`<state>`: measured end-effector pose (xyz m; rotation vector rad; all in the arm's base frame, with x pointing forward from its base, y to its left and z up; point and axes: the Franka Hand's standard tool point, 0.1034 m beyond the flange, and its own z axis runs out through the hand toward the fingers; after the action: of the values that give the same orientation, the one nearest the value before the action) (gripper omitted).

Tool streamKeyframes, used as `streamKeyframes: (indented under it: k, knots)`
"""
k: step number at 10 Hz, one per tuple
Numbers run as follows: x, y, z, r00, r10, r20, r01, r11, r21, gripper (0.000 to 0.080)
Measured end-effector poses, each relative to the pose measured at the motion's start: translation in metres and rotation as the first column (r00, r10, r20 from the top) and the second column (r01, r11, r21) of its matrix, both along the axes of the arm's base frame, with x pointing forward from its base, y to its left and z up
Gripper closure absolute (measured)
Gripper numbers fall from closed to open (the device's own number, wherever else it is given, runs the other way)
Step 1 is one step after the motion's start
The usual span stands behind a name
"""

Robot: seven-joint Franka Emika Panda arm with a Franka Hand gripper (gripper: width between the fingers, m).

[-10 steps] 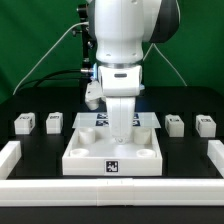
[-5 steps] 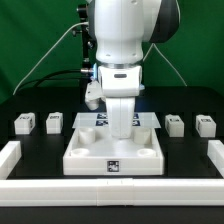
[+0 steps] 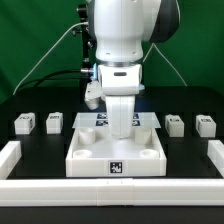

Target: Assemble one leg

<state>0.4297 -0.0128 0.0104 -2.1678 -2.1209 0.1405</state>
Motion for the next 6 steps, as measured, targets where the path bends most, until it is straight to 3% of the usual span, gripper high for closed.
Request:
streamKeyframes:
  k: [3, 6]
  knots:
    - [0.002, 0.002, 0.0, 1.0, -0.008, 0.002, 0.008, 1.0, 0.0, 0.0724]
    - [0.025, 0.026, -0.001, 1.0, -0.009, 0.022, 0.008, 1.0, 0.01, 0.0724]
